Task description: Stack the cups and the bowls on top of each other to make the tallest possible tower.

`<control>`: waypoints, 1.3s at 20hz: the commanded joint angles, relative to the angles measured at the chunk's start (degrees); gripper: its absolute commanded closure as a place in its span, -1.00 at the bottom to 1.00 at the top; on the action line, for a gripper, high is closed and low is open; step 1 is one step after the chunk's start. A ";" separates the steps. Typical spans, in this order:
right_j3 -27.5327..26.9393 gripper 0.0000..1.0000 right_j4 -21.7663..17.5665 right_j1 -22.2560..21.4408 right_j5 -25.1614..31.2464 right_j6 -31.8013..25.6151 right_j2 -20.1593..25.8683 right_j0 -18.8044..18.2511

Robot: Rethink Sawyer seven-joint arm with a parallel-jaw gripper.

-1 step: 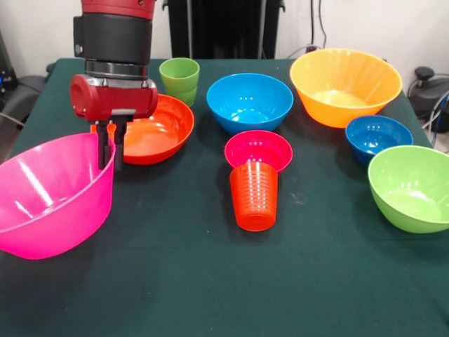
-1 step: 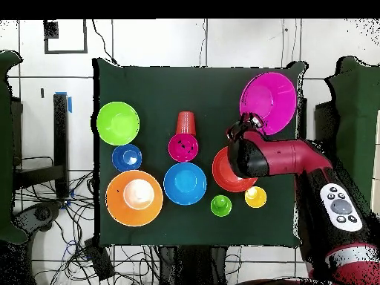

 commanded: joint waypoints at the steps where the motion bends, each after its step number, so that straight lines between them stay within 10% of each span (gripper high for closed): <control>1: 2.15 1.00 -3.94 -2.17 0.34 2.38 1.65 3.14; 13: 3.53 1.00 -3.46 -6.26 2.17 5.73 -5.60 9.78; 26: 2.44 1.00 -0.68 -5.37 2.56 17.78 -29.27 30.13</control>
